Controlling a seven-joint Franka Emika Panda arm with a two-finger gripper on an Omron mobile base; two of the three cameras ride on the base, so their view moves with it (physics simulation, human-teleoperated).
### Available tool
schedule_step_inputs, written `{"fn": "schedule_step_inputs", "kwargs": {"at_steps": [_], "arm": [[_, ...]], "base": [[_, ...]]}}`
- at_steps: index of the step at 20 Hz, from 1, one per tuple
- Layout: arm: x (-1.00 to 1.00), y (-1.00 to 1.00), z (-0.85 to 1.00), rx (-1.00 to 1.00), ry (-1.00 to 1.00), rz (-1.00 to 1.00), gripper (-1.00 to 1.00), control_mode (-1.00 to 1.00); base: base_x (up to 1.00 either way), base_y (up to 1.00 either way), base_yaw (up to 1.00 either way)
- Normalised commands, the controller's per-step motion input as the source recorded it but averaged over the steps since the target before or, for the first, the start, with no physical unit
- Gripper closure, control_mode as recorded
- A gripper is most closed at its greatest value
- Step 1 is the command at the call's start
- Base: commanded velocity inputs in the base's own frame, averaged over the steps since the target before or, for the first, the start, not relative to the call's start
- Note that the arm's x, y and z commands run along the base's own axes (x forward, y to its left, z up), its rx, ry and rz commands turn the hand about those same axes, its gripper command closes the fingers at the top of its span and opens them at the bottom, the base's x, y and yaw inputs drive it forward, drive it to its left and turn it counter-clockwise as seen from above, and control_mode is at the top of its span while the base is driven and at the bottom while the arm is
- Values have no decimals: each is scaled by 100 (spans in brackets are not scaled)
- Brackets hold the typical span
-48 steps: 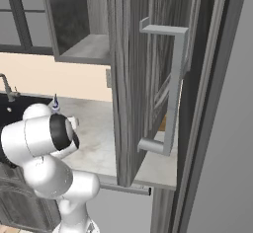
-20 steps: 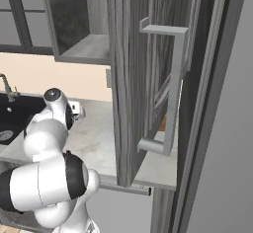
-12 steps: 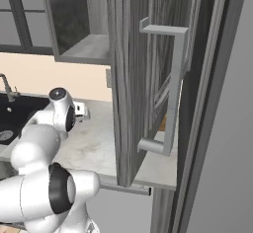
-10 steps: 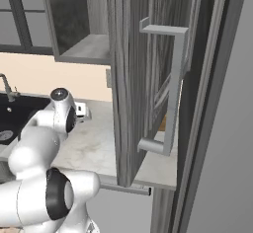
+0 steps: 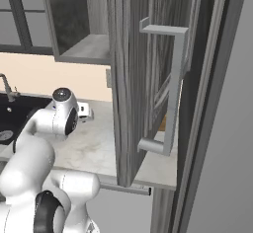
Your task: Pick the sponge and spray from the cabinet and place them on the counter.
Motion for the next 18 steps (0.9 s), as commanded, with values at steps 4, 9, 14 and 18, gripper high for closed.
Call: {"fn": "schedule_step_inputs", "kwargs": {"at_steps": [4, 9, 14, 18], "arm": [[-19, -15, 14, 0, -2, 0, -100, -100], [-25, -13, 14, 0, -3, 0, -100, -100], [-25, -12, 15, 0, -2, -1, -100, -100], [-19, -14, 20, 0, -2, -3, -100, -100]], "base": [[0, 0, 0], [0, 0, 0], [0, 0, 0], [0, 0, 0]]}}
